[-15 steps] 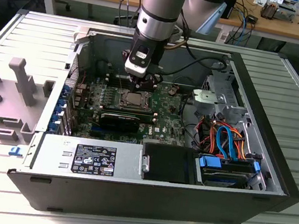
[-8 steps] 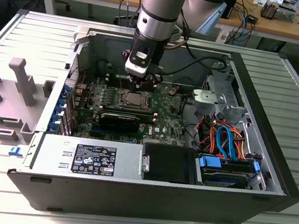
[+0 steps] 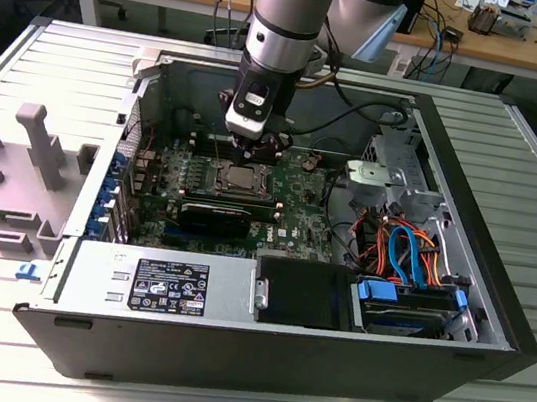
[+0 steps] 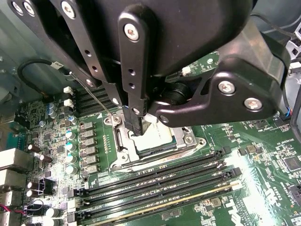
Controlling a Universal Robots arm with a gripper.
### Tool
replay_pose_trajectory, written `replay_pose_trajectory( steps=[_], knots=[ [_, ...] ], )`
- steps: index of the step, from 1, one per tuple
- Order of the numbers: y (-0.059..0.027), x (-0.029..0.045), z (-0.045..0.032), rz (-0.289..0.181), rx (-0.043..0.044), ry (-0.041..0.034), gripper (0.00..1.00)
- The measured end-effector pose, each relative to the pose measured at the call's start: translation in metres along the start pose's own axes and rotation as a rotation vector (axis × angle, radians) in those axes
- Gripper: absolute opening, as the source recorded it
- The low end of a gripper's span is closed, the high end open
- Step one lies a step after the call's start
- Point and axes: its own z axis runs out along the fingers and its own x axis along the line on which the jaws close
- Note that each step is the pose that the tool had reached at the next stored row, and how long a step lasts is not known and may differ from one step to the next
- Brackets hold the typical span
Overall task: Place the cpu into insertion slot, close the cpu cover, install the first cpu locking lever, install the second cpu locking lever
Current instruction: 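Install the first cpu locking lever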
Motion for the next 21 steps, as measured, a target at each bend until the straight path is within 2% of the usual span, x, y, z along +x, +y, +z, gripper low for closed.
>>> replay_pose_trajectory(
  steps=[21],
  knots=[
    [0.0, 0.0, 0.0, -0.03, 0.0025, -0.0026, 0.11]
  ],
)
